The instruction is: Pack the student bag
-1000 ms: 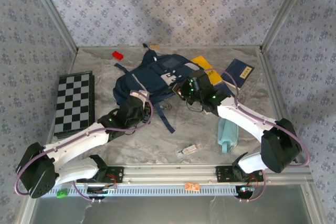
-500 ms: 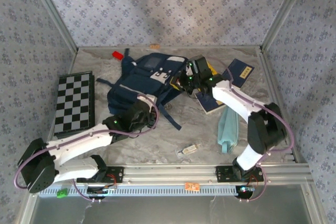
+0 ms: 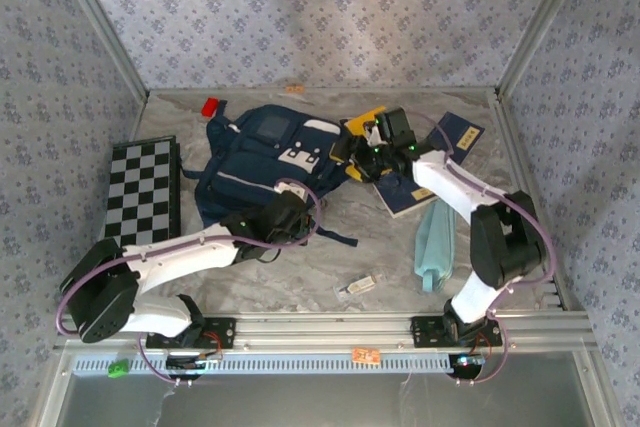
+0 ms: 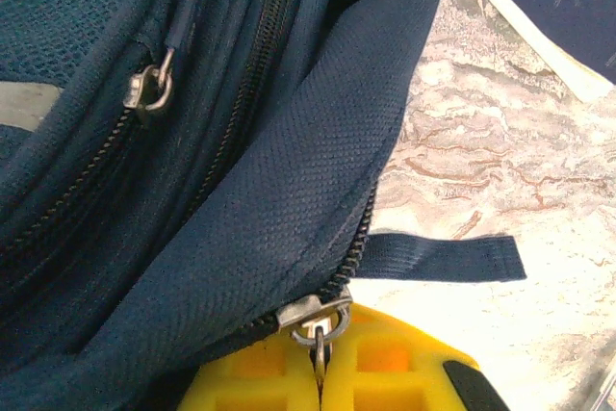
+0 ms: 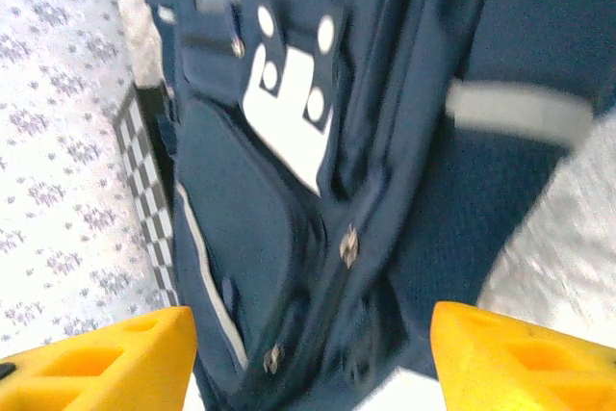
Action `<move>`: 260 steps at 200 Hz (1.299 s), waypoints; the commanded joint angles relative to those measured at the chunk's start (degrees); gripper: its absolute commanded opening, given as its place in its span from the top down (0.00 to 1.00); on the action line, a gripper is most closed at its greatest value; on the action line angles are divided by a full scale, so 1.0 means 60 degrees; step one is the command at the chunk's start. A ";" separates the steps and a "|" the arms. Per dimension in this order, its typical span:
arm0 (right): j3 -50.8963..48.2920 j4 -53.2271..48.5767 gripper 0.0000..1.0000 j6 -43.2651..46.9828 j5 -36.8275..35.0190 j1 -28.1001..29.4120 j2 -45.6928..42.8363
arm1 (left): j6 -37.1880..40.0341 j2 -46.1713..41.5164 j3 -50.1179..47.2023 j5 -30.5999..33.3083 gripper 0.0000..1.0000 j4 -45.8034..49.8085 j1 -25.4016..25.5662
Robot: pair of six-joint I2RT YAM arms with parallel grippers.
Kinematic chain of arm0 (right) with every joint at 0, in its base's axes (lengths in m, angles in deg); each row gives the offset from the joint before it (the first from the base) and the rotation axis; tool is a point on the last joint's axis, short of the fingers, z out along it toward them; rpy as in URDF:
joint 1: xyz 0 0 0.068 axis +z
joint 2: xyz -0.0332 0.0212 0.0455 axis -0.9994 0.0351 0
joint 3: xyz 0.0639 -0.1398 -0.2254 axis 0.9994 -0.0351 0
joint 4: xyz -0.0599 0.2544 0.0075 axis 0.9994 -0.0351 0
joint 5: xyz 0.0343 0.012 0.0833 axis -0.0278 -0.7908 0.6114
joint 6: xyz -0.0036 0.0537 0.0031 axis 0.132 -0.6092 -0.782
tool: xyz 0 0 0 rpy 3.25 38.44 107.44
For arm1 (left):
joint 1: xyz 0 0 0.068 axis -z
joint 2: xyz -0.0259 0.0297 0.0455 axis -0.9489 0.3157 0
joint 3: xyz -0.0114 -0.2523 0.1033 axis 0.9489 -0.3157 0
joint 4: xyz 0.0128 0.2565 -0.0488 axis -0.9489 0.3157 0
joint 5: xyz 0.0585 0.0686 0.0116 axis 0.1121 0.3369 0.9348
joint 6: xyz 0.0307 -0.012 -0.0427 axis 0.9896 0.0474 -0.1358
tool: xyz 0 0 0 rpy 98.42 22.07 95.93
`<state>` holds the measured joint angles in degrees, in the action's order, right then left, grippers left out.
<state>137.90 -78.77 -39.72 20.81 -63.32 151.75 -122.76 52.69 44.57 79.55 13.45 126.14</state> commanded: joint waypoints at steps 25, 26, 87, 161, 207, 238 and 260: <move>-0.1824 0.1462 0.27 -0.1635 0.0190 0.1172 -0.0919 | -0.0019 0.0057 0.0394 -0.0203 1.00 -0.0597 0.0094; -0.1856 0.1529 0.27 -0.1688 0.0190 0.1197 -0.0910 | -0.0022 0.0061 0.0391 -0.0211 1.00 -0.0607 0.0094; -0.2203 0.5093 0.46 -0.3233 -0.0577 0.1814 0.0874 | -0.0025 0.0211 0.0483 -0.0434 1.00 -0.0755 0.0114; -0.2294 0.3688 1.00 -0.1706 -0.0647 0.1201 0.0372 | 0.0131 -0.0162 0.0650 -0.0800 1.00 0.0709 0.0094; -0.1688 0.2250 1.00 -0.0223 0.0588 0.0010 0.0095 | 0.0378 -0.1158 0.0757 -0.0853 1.00 0.3847 -0.0183; -0.1200 0.1662 1.00 0.0392 0.0912 -0.0168 0.0284 | 0.0356 -0.2060 -0.0023 -0.1479 1.00 0.4423 -0.1069; -0.0987 0.1562 1.00 0.0467 0.1029 -0.0330 0.0485 | 0.0382 -0.2568 -0.0481 -0.1920 1.00 0.4359 -0.1633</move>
<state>129.02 -66.88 -41.27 28.52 -61.83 153.78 -120.96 40.17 44.83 70.20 30.30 119.54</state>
